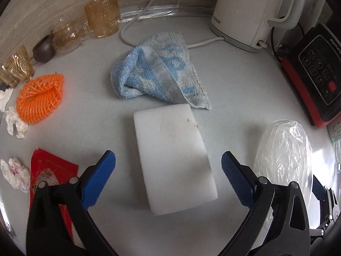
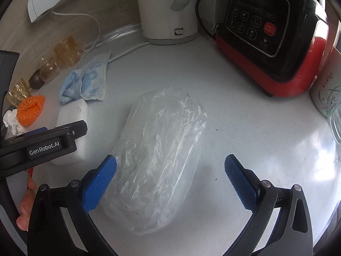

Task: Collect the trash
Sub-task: 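Grasp the white sponge with the left tool while the right tool grasps the clear plastic bag, then drop the plastic bag and white sponge into the green basket with both tools, then raise both tools back toward the counter, then grasp the crumpled white tissue with the left tool while the right tool grasps the brown ball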

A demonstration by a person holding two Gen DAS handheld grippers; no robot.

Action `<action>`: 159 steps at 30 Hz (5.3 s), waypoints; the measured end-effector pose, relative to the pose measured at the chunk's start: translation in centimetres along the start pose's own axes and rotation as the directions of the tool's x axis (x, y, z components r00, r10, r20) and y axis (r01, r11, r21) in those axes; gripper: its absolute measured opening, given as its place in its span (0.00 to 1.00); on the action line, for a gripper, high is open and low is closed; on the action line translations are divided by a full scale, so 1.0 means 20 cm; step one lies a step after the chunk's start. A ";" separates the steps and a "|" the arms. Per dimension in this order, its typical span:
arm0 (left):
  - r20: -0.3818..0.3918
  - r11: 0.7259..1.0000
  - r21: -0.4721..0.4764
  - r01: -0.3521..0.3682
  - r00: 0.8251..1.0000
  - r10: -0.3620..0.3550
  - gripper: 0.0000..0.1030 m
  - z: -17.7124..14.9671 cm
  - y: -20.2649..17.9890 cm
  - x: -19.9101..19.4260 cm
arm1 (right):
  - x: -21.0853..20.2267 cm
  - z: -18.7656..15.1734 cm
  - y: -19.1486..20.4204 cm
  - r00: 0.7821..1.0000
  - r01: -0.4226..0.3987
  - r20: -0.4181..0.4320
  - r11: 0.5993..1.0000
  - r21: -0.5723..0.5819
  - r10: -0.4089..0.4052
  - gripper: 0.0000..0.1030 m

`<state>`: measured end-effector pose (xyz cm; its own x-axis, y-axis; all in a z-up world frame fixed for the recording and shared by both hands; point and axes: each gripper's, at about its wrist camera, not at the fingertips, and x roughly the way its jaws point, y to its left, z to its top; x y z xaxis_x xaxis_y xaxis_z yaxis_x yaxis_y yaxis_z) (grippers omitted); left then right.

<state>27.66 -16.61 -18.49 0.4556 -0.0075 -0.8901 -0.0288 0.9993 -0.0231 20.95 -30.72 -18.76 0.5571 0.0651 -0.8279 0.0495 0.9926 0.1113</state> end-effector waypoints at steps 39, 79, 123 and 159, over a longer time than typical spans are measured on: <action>0.134 0.948 0.307 0.080 0.983 -0.127 0.59 -0.63 0.25 -0.88 | -0.75 -0.45 0.24 0.995 -0.066 0.074 0.998 0.009 0.066 0.17; -0.130 0.744 0.589 0.315 0.946 -0.297 0.60 -1.56 0.71 -0.97 | -0.98 -1.48 0.75 0.970 -0.072 -0.241 0.987 -0.147 0.035 0.98; 0.151 0.979 0.178 0.100 0.980 -0.128 0.93 -1.04 0.98 -1.01 | -0.93 -0.82 0.66 0.985 -0.155 0.025 0.946 -0.284 0.169 0.98; 0.135 0.984 0.147 0.102 0.983 -0.122 0.93 -0.52 1.38 -0.50 | -0.20 -0.48 1.12 0.986 -0.160 -0.006 0.952 -0.262 0.164 0.34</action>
<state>13.01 10.76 -15.09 0.5717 -0.1240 -0.8111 0.1487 0.9878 -0.0463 11.96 -7.82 -18.23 0.5528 0.2273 -0.8017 -0.2587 0.9613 0.0942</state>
